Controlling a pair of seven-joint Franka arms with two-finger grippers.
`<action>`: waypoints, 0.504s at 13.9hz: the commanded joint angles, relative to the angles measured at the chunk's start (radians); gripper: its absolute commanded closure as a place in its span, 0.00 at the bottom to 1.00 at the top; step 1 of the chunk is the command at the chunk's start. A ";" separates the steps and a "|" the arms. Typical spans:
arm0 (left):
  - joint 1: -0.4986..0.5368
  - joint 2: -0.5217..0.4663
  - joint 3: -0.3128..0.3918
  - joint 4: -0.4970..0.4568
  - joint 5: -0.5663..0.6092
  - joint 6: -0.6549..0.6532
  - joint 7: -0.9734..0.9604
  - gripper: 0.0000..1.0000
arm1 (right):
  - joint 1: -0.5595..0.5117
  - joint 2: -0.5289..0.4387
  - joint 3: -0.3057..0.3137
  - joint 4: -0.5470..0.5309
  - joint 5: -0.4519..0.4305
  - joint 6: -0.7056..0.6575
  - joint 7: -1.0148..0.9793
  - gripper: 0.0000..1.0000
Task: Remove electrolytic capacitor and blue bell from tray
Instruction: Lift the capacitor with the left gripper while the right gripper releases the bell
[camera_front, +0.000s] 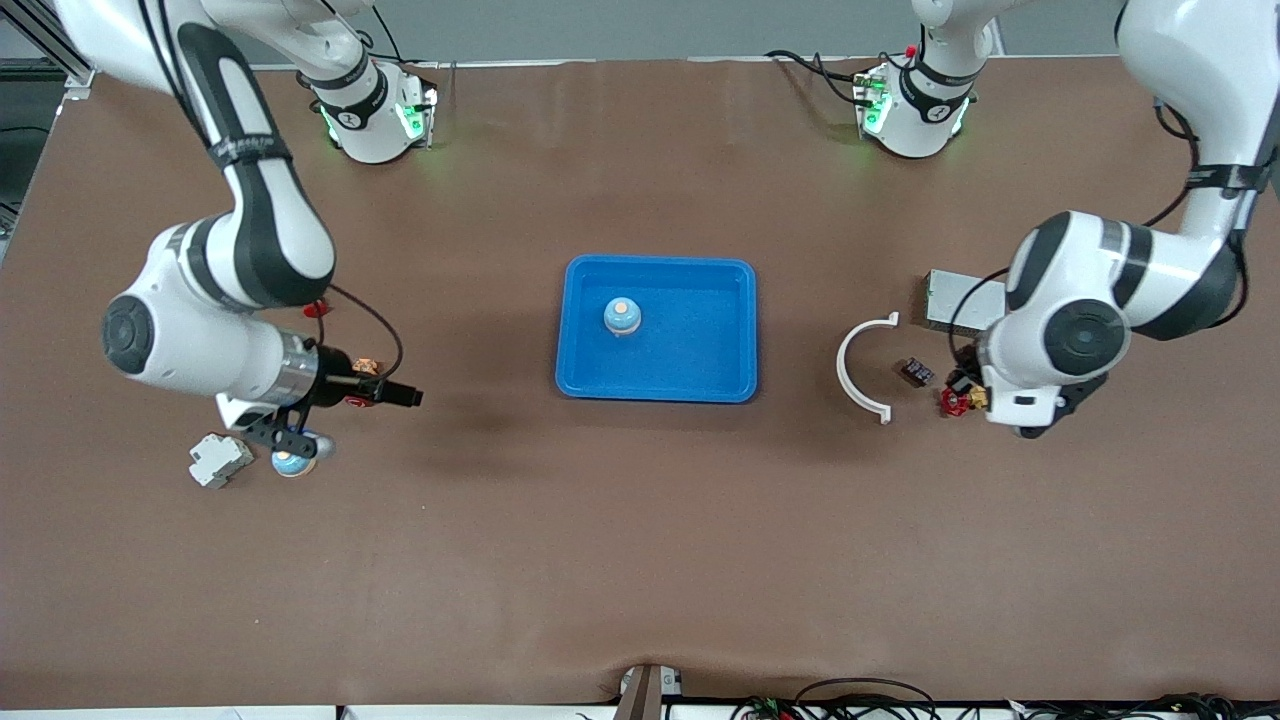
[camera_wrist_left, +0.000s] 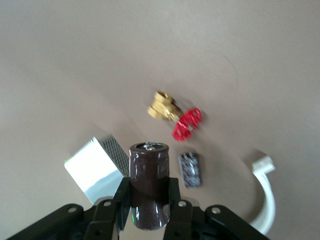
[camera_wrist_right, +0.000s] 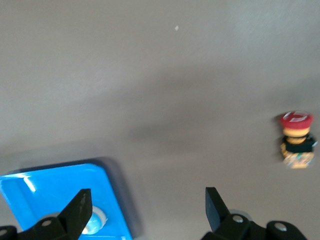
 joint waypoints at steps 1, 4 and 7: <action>0.072 0.021 -0.010 -0.020 0.090 0.043 0.148 1.00 | 0.100 -0.134 -0.010 -0.179 0.024 0.112 0.117 0.00; 0.170 0.077 -0.010 -0.022 0.144 0.151 0.323 1.00 | 0.238 -0.148 -0.010 -0.277 0.022 0.285 0.284 0.00; 0.204 0.136 -0.007 -0.022 0.216 0.216 0.356 1.00 | 0.356 -0.125 -0.010 -0.341 0.022 0.468 0.399 0.00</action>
